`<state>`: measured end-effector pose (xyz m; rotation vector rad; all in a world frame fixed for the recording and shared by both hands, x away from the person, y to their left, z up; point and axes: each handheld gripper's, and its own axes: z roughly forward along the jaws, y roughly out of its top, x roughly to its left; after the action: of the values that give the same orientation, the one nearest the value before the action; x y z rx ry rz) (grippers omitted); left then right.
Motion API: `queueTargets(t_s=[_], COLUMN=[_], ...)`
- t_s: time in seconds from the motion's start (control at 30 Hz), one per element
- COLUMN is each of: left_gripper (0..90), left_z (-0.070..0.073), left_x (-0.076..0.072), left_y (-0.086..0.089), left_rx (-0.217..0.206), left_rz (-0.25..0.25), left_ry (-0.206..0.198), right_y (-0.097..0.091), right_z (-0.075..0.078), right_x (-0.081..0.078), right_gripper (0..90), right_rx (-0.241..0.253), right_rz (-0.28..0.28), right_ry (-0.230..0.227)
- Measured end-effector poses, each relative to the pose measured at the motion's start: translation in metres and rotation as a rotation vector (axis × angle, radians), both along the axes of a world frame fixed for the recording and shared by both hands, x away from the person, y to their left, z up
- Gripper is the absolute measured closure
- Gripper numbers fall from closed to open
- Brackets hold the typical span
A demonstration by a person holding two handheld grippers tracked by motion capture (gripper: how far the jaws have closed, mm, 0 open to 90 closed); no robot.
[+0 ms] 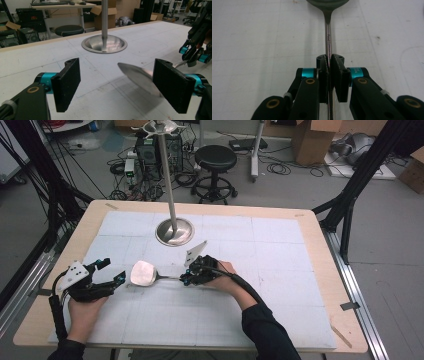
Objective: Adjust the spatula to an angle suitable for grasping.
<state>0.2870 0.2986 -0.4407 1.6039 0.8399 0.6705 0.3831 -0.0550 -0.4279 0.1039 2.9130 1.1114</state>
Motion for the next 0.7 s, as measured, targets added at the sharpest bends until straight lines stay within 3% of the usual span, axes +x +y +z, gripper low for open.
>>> queueTargets(t_s=[0.17, 0.27, 0.3, 0.33, 0.37, 0.43, 0.47, 0.53, 0.7], left_gripper=[22.4, 22.4, 22.3, 22.3, 22.3, 22.4, 22.4, 22.4, 22.2], left_z=[-0.001, -0.002, -0.002, -0.003, -0.003, -0.003, -0.003, -0.004, -0.005], left_x=[0.000, 0.001, 0.002, 0.002, 0.002, 0.002, 0.002, 0.003, 0.004], left_y=[-0.001, -0.002, -0.003, -0.003, -0.003, -0.003, -0.003, -0.003, -0.002], left_rx=[0.004, 0.018, 0.017, 0.018, 0.019, 0.026, 0.024, 0.023, 0.026], left_rz=[-0.001, -0.001, -0.001, -0.001, -0.001, -0.001, 0.000, 0.003, 0.002], left_ry=[-0.003, 0.004, 0.007, 0.011, 0.012, 0.015, 0.016, 0.021, 0.031], right_y=[0.014, 0.014, 0.013, 0.012, 0.012, 0.008, 0.001, -0.005, -0.048], right_z=[-0.007, -0.008, -0.007, -0.006, -0.006, -0.002, 0.005, 0.009, 0.029], right_x=[0.000, 0.000, 0.000, 0.000, 0.000, 0.001, 0.001, 0.001, -0.006], right_gripper=[84.2, 83.5, 71.4, 64.8, 64.8, 60.2, 52.5, 49.6, 41.7], right_rx=[-0.017, -0.012, -0.008, 0.002, 0.002, 0.017, 0.036, 0.052, 0.121], right_rz=[0.050, 0.047, 0.036, 0.021, 0.021, 0.000, -0.030, -0.054, -0.190], right_ry=[-0.007, 0.005, -0.004, -0.017, -0.017, -0.016, -0.019, -0.026, -0.085])
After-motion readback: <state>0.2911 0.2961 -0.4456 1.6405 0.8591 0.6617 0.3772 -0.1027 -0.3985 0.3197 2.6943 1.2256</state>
